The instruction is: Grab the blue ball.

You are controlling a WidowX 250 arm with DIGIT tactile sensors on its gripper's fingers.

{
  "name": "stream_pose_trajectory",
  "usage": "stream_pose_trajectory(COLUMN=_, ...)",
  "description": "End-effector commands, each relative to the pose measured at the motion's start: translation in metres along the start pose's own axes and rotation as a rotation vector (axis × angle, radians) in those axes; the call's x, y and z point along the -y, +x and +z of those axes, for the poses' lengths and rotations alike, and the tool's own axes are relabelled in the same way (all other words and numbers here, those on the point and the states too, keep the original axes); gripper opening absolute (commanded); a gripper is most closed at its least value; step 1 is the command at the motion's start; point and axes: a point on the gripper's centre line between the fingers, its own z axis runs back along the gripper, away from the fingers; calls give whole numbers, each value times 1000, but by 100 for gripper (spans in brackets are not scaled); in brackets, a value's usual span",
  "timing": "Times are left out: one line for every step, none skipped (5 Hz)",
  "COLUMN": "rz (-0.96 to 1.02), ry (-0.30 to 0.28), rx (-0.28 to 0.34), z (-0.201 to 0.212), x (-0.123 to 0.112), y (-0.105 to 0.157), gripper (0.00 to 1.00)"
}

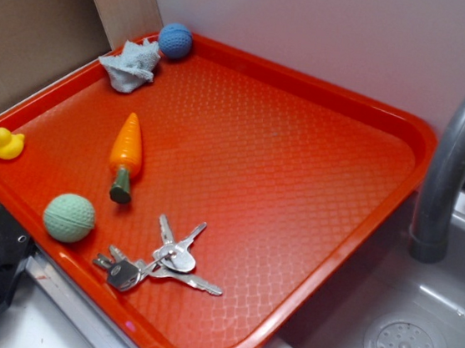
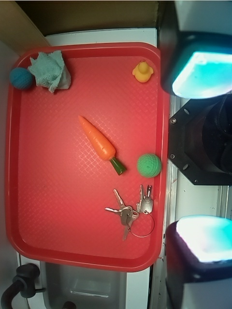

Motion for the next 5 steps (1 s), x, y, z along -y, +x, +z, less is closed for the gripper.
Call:
stream_pose_trajectory(rz=0, ry=0, rx=0, z=0, x=0, y=0, gripper=100)
stream_pose_trajectory(rz=2, ry=41, rx=37, z=-26, x=-31, y=33, gripper=100)
stream_pose_trajectory(rz=-29, ry=74, rx=60, z=-46, x=-48, y=52, gripper=100)
stream_pose_trajectory(rz=-83, ry=129, rx=84, z=-76, x=-69, y=75, gripper=100)
stream_pose_trajectory(rz=-202, ry=78, rx=120, z=-107, x=-86, y=107, gripper=100)
